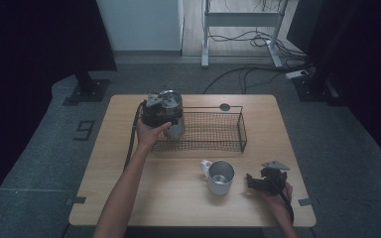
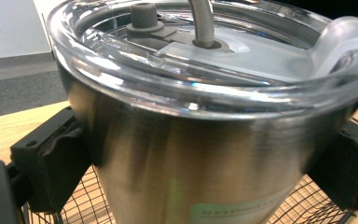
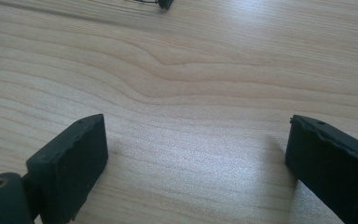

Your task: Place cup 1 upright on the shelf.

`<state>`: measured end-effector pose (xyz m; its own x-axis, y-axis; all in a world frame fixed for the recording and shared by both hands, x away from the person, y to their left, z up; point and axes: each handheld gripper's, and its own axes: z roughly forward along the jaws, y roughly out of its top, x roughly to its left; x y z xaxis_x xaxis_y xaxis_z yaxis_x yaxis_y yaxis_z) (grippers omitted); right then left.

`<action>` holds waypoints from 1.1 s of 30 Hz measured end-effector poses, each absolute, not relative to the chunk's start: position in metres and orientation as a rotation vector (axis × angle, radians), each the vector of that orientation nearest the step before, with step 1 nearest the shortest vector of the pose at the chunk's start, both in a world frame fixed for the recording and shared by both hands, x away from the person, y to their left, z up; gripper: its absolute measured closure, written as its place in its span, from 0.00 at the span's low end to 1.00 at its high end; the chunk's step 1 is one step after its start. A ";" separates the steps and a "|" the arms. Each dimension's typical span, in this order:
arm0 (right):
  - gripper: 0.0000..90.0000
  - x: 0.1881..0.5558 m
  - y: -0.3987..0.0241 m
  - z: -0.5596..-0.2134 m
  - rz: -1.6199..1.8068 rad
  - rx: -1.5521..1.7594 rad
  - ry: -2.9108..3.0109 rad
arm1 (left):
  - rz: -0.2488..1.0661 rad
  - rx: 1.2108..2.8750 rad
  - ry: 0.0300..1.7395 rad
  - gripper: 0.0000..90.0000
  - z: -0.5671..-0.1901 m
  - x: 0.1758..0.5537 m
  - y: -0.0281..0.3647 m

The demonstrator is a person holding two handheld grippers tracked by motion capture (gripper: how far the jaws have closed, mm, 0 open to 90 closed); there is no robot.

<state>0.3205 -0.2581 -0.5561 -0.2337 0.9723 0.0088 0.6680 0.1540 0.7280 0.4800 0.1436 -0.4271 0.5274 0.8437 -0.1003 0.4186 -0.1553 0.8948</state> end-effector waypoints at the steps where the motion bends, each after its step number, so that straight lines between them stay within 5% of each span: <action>1: 0.06 0.321 -0.258 -0.556 0.858 1.557 1.968 | 0.533 1.773 1.060 0.05 -0.429 0.481 0.143; 33: 0.06 0.320 -0.258 -0.556 0.855 1.557 1.970 | 0.524 1.826 1.097 0.05 -0.454 0.486 0.137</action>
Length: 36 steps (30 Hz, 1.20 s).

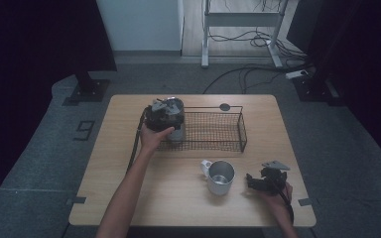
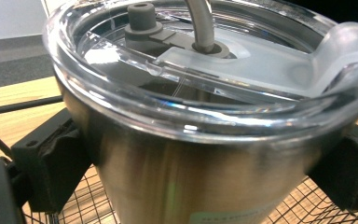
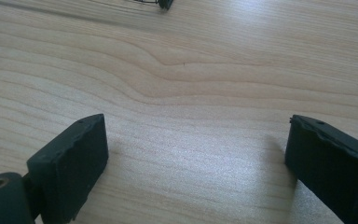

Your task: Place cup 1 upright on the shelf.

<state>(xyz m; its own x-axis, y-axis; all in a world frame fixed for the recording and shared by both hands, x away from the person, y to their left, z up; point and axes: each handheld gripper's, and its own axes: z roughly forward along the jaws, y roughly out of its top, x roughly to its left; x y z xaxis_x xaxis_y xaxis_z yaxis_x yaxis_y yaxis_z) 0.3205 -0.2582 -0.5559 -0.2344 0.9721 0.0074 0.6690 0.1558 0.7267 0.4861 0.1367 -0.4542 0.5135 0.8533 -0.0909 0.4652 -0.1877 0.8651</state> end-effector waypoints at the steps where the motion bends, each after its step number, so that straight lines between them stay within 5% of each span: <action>1: 0.06 0.321 -0.258 -0.556 0.857 1.556 1.970 | 0.523 1.830 1.099 0.05 -0.455 0.487 0.137; 36: 0.06 0.321 -0.258 -0.556 0.856 1.559 1.970 | 0.563 1.880 1.074 0.04 -0.468 0.475 0.132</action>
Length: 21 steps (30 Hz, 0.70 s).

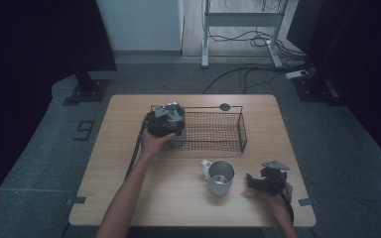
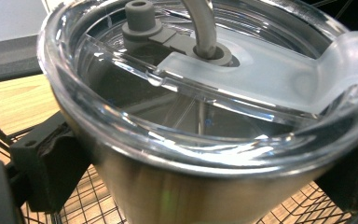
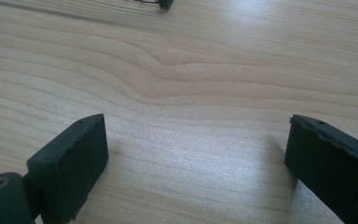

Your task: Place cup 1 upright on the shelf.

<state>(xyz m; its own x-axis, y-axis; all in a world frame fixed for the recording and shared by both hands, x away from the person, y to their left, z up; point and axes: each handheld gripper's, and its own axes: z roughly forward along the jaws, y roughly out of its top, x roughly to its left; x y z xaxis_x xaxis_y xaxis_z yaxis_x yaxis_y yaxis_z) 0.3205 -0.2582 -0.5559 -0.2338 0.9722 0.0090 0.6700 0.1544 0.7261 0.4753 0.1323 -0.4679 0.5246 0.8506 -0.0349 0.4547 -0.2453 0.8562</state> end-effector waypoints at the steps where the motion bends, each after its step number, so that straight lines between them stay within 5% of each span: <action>1: 0.06 0.320 -0.258 -0.556 0.856 1.559 1.970 | 0.559 1.876 1.074 0.04 -0.468 0.475 0.133; 21: 0.07 0.320 -0.258 -0.556 0.858 1.560 1.969 | 0.535 1.776 1.042 0.00 -0.458 0.454 0.157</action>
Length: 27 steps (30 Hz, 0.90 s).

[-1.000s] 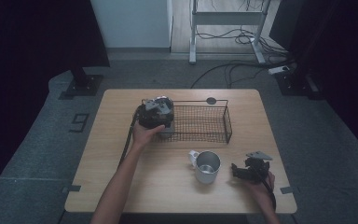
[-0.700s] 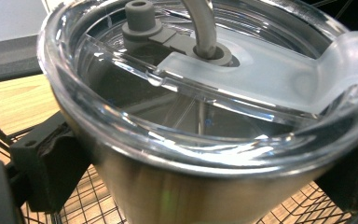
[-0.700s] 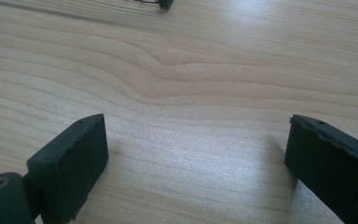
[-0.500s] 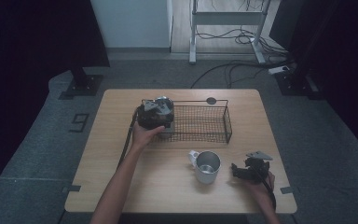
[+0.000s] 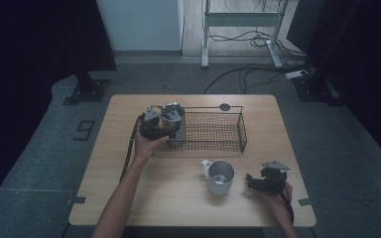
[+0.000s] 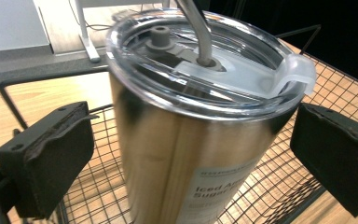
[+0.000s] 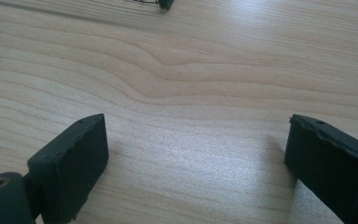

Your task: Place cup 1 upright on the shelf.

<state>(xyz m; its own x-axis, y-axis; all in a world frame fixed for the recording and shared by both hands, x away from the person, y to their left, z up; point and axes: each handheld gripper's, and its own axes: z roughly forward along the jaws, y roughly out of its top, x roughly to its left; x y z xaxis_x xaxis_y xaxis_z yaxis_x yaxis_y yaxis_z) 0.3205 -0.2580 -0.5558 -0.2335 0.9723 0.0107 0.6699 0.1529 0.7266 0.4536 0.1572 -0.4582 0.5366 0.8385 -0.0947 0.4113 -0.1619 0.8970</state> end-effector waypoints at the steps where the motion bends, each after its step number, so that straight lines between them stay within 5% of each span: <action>1: 0.07 0.320 -0.258 -0.556 0.858 1.560 1.969 | 0.535 1.776 1.042 0.00 -0.458 0.454 0.157; 27: 0.07 0.320 -0.258 -0.556 0.858 1.560 1.969 | 0.518 1.759 0.945 0.03 -0.464 0.365 0.193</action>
<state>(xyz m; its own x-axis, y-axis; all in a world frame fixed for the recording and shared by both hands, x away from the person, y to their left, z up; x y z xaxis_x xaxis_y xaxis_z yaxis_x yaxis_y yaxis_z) 0.3205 -0.2581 -0.5559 -0.2329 0.9724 0.0107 0.6697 0.1524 0.7269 0.3653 0.1932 -0.4642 0.5980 0.7966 -0.0885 0.3543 -0.1637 0.9207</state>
